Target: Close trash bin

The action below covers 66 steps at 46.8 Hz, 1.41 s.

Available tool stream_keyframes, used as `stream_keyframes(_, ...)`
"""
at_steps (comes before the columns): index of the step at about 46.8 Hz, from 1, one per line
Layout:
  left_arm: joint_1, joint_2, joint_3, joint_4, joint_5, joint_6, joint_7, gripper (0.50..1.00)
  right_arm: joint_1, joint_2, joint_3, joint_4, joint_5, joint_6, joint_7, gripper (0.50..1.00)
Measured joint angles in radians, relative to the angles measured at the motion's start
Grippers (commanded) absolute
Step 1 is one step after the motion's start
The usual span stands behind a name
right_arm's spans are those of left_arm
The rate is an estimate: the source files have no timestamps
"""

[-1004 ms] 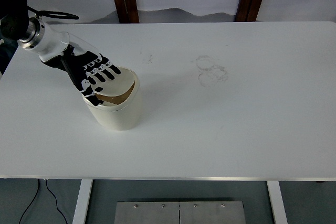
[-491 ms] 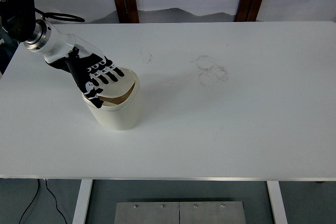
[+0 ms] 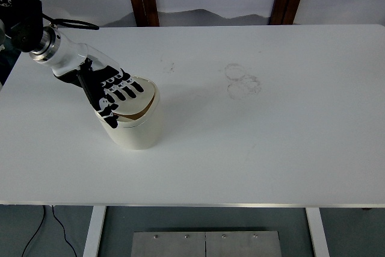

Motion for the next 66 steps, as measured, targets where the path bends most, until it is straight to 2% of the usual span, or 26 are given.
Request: stream_keyframes(66, 0.029, 0.037, 0.029, -0.009, -0.001, 0.005, 0.001, 1.0, 0.0, 0.0, 0.0, 0.0, 0.0, 0.0, 0.0, 0.995)
